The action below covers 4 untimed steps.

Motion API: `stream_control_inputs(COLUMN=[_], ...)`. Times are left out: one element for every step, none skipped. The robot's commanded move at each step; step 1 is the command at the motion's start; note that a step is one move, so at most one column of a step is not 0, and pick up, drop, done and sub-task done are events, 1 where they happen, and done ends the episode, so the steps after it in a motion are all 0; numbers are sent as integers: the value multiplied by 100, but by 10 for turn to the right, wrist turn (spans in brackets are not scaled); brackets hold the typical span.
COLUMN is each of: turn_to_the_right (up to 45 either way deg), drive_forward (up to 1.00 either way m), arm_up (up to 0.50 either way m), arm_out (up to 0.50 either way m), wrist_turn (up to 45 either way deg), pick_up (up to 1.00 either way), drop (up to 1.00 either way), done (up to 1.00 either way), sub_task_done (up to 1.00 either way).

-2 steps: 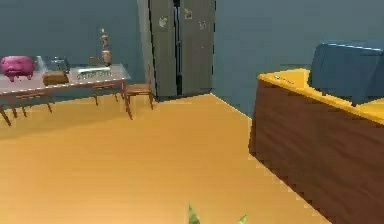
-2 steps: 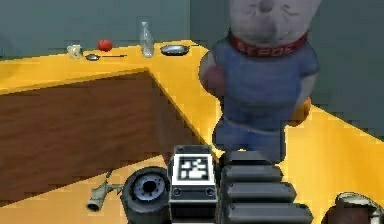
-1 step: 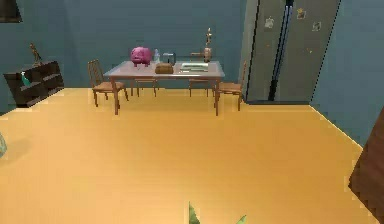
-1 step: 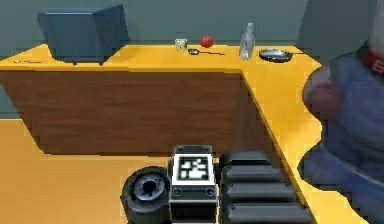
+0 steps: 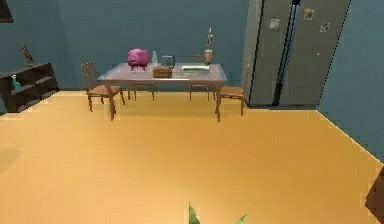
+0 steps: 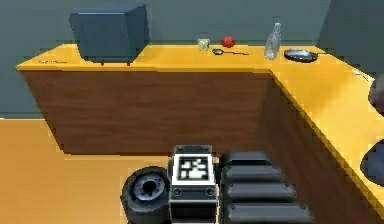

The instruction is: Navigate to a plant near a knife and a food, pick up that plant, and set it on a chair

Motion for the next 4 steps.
stream_control_inputs(turn_to_the_right=[-450, -450, 0, -30], drive_forward=[0, 0, 100, 0], arm_up=[0, 0, 0, 0], arm_out=[0, 0, 0, 0], wrist_turn=[0, 0, 0, 0], pick_up=[0, 0, 0, 0], drop=[0, 0, 0, 0], done=[0, 0, 0, 0], sub_task_done=[0, 0, 0, 0])
